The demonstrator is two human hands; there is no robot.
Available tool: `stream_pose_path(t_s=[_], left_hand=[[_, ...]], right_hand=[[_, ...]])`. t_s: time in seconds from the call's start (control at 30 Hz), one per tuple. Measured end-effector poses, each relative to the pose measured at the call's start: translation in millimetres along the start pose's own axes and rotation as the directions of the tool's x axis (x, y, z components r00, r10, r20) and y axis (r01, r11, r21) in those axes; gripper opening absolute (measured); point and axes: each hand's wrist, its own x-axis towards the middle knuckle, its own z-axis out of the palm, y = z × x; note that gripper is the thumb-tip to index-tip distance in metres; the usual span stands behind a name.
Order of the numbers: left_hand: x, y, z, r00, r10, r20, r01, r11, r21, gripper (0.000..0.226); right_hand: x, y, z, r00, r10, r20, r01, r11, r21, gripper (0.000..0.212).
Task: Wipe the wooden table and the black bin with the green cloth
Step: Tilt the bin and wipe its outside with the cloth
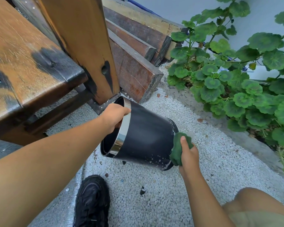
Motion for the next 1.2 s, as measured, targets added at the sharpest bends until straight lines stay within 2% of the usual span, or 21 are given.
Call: stream_pose_path(t_s=[0.07,0.1,0.13,0.17,0.2,0.27,0.33,0.37,0.43,0.47,0.53,0.57,0.6,0.63,0.67,0.73,0.83,0.93,1.07,1.13,1.2], left_hand=[[-10,0,0,0.996,0.04,0.077,-0.045,0.997,0.069,0.033],[-14,-2,-4,0.988,0.034,0.148,-0.046,0.996,0.078,0.02],[-17,-3,-8,0.973,0.008,0.231,-0.029,0.996,0.087,0.024],[-20,-2,-13,0.949,-0.026,0.314,-0.008,0.994,0.108,0.037],[-23,-1,-18,0.923,-0.058,0.38,0.004,0.99,0.141,0.037],[-31,6,-24,0.888,-0.082,0.452,-0.006,0.982,0.189,0.016],[-38,15,-32,0.892,-0.077,0.445,-0.013,0.981,0.196,0.017],[-42,21,-36,0.89,-0.07,0.45,-0.025,0.979,0.201,0.021],[-40,28,-47,0.878,-0.037,0.477,-0.063,0.979,0.192,0.067],[-39,32,-51,0.87,-0.036,0.493,-0.068,0.979,0.191,0.079],[-37,36,-57,0.86,-0.03,0.51,-0.064,0.984,0.167,0.087],[-36,36,-59,0.854,-0.048,0.518,-0.044,0.985,0.165,0.092],[-33,35,-58,0.844,-0.06,0.533,-0.035,0.986,0.166,0.09],[-34,35,-55,0.83,-0.058,0.554,-0.032,0.988,0.152,0.078],[-34,35,-51,0.83,-0.058,0.554,-0.02,0.991,0.135,0.059],[-34,35,-44,0.867,-0.067,0.495,-0.002,0.99,0.138,0.032],[-34,36,-38,0.938,-0.042,0.343,-0.036,0.976,0.217,0.024],[-26,30,-34,0.977,-0.051,0.205,0.022,0.99,0.143,0.027],[-23,12,-23,0.988,-0.067,0.136,0.045,0.987,0.155,0.043],[-22,4,-19,0.987,-0.066,0.149,0.044,0.988,0.15,0.066],[-13,-3,-18,0.982,-0.061,0.176,0.042,0.993,0.109,0.08]], right_hand=[[-4,4,-2,0.999,0.021,0.043,-0.02,0.999,-0.033,0.029],[-8,4,0,0.997,0.036,0.07,-0.032,0.998,-0.063,0.029],[-11,2,1,0.994,0.054,0.095,-0.045,0.994,-0.095,0.03],[-12,1,2,0.99,0.078,0.121,-0.065,0.992,-0.113,0.03],[-14,-2,2,0.984,0.112,0.136,-0.096,0.988,-0.122,0.031],[-19,-19,-5,0.967,0.197,0.16,-0.18,0.977,-0.115,0.035],[-22,-41,-15,0.938,0.283,0.2,-0.273,0.959,-0.076,0.05],[-23,-55,-22,0.922,0.315,0.223,-0.31,0.949,-0.062,0.054],[-25,-87,-34,0.92,0.31,0.24,-0.32,0.947,0.004,0.044],[-22,-101,-41,0.922,0.303,0.242,-0.323,0.945,0.046,0.049],[-16,-124,-50,0.9,0.295,0.321,-0.337,0.938,0.083,0.098],[-11,-130,-51,0.895,0.274,0.352,-0.326,0.94,0.098,0.115],[-8,-135,-52,0.896,0.244,0.37,-0.31,0.942,0.129,0.116],[-8,-140,-50,0.888,0.237,0.393,-0.311,0.941,0.136,0.11],[-12,-145,-45,0.891,0.247,0.381,-0.315,0.941,0.124,0.095],[-13,-150,-39,0.905,0.268,0.332,-0.323,0.939,0.123,0.082],[-10,-151,-29,0.898,0.293,0.328,-0.333,0.94,0.071,0.065],[-3,-148,-16,0.91,0.311,0.275,-0.321,0.947,-0.012,0.077],[4,-133,4,0.926,0.329,0.186,-0.314,0.944,-0.102,0.055],[14,-123,7,0.932,0.325,0.161,-0.308,0.943,-0.124,0.057],[22,-117,9,0.958,0.254,0.131,-0.233,0.96,-0.154,0.061]])
